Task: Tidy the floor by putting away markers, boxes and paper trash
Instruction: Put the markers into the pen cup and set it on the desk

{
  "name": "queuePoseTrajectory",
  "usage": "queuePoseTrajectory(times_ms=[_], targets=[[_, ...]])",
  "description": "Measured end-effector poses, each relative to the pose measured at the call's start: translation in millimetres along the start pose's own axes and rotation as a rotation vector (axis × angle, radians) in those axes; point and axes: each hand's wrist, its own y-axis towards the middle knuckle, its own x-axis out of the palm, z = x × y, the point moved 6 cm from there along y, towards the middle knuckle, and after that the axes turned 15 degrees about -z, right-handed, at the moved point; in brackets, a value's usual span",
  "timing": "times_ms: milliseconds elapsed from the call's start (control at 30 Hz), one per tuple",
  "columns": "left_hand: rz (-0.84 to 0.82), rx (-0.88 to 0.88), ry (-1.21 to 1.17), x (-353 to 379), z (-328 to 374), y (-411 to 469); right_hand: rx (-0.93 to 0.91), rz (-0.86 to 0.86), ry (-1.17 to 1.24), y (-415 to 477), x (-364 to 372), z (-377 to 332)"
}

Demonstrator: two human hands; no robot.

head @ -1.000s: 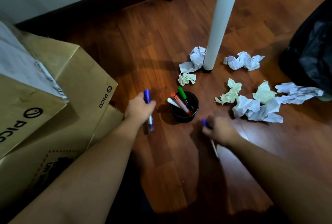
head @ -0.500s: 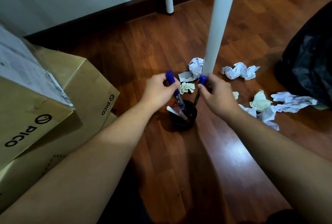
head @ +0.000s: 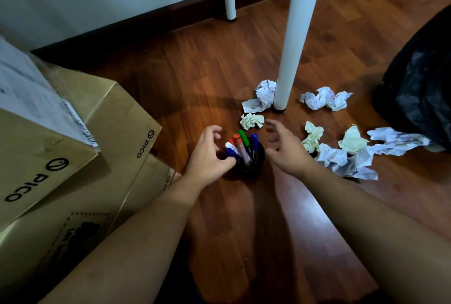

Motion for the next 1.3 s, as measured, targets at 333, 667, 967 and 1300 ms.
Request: queuePoseTrajectory(times_ms=[333, 667, 967, 1300], targets=[[-0.284, -0.139, -0.297, 43.7, -22.8, 15.4, 0.078, -0.208, 0.309, 1.2, 47.2, 41.3], [-0.219, -0.053, -0.463, -56.4, 116.7, -66.0, 0.018, -0.126, 0.306, -93.9, -64.7, -106.5], [0.030, 0.036, -0.514, -277.0, 329.1, -222.7, -0.135, -0.175, 0.119, -234.4, -235.9, -396.4], [0.391, 0.078, -0.508, -508.1, 434.0, -369.7, -0.509, -0.297, 0.016, -295.5, -292.2, -692.1]])
